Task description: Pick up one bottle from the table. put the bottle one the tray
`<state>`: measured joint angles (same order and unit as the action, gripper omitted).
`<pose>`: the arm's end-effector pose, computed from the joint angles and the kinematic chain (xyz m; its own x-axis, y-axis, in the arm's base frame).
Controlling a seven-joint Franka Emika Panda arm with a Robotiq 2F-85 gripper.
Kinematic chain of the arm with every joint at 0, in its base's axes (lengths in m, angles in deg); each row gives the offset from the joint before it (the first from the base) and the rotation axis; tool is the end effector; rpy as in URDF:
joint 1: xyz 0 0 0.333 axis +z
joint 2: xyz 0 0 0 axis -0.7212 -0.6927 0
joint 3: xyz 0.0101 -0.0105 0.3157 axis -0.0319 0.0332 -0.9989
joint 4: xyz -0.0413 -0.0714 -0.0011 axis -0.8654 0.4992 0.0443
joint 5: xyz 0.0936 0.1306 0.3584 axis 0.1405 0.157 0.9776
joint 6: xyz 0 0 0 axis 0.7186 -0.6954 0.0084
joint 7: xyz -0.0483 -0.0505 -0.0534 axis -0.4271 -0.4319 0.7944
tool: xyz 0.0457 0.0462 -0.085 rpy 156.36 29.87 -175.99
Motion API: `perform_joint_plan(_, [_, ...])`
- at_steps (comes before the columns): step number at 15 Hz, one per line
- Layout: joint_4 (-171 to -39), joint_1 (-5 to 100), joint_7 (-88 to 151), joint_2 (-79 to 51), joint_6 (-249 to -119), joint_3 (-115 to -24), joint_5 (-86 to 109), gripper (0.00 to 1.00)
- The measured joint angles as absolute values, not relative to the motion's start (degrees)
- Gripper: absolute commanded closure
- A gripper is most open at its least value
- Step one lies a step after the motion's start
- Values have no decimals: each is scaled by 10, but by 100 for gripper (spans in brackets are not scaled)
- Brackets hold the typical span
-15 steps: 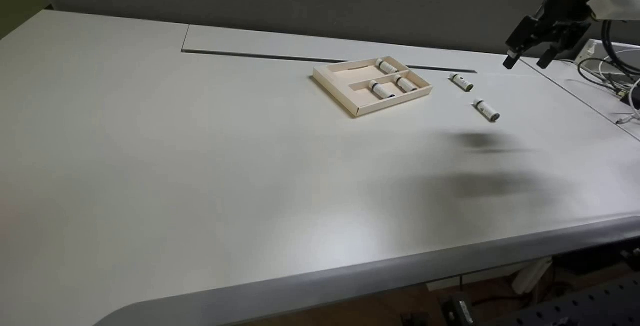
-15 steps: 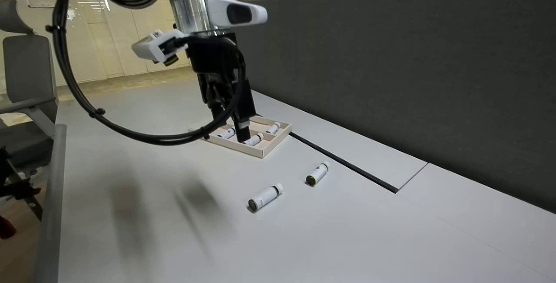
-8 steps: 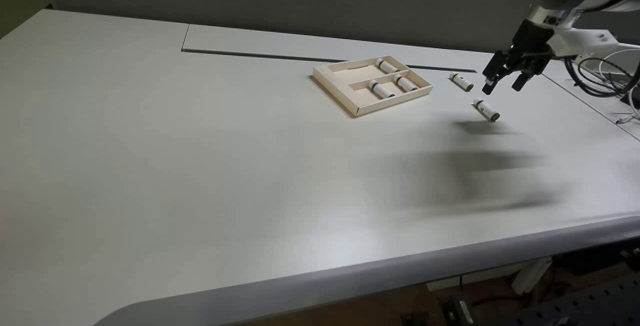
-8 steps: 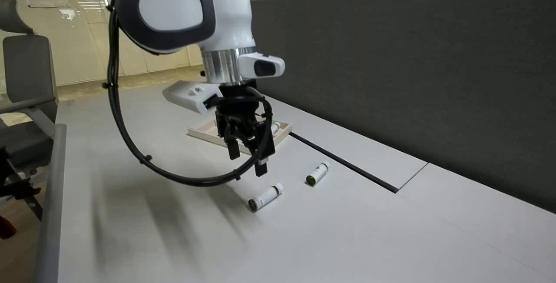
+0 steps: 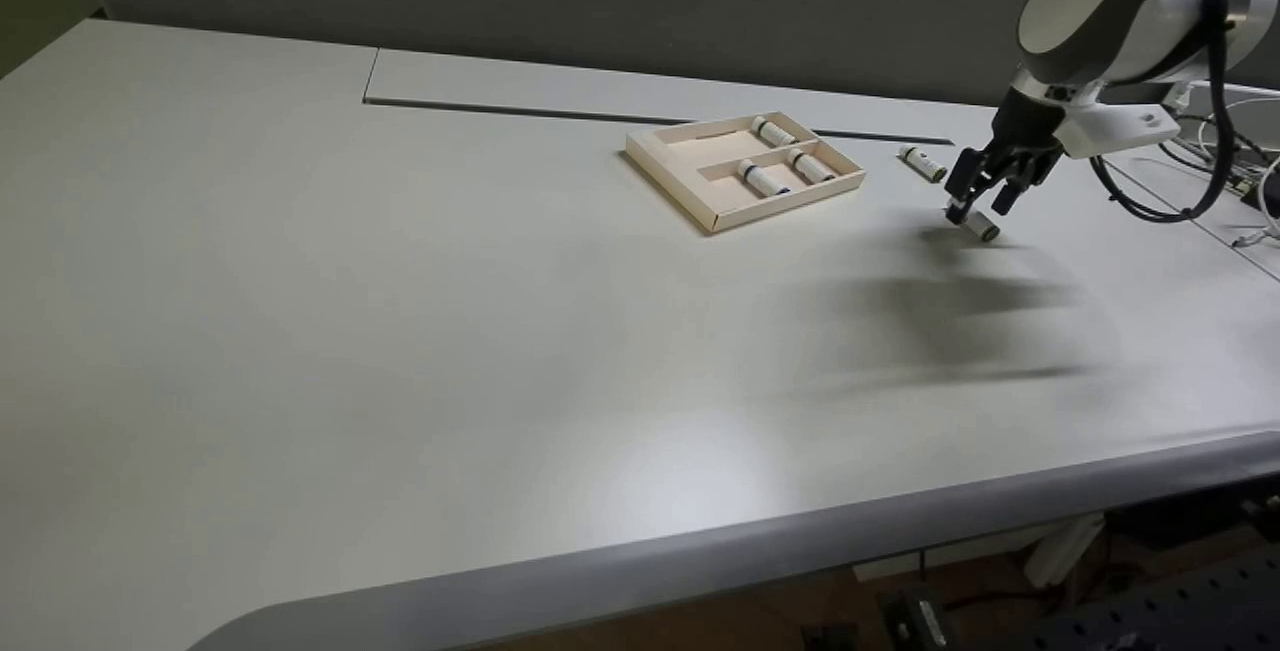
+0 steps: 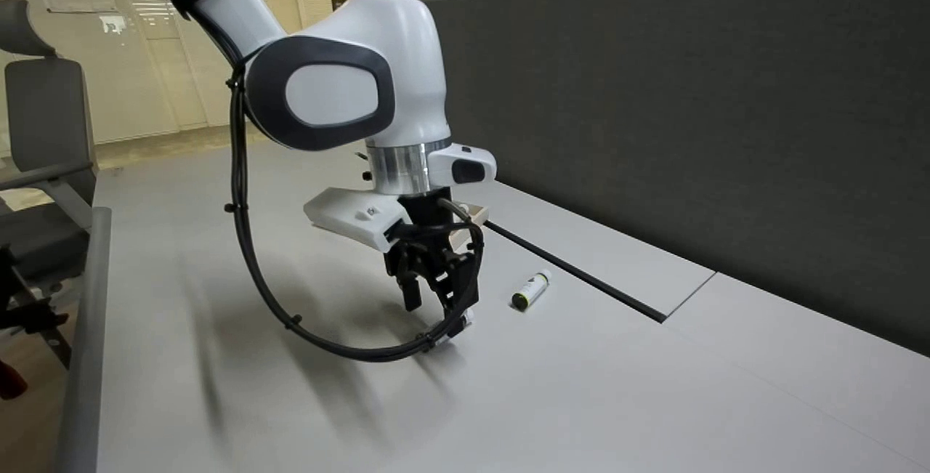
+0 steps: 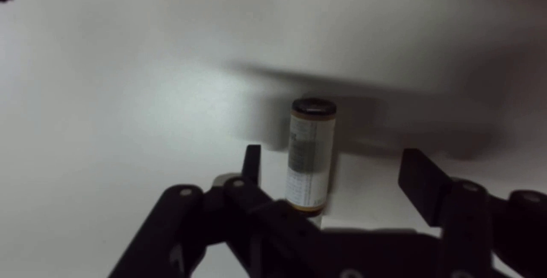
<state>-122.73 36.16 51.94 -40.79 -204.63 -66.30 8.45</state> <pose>0.5868 -0.1811 0.0975 0.9941 0.1066 -0.0183 0.1081 -0.9847 0.1367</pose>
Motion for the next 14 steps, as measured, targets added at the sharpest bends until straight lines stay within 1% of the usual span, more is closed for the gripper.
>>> perform_joint_plan(1, [-1222,359,519,-412,-2044,-663,85,55])
perform_joint_plan(3, [-1212,356,519,-417,-2037,-663,85,67])
perform_joint_plan(7, [-1197,351,518,-421,-2011,-663,85,95])
perform_joint_plan(8, [-1194,350,518,-422,-2002,-663,86,96])
perform_joint_plan(9, [-1190,349,518,-422,-1992,-663,86,93])
perform_joint_plan(14, [-1171,334,518,-421,-1933,-673,93,93])
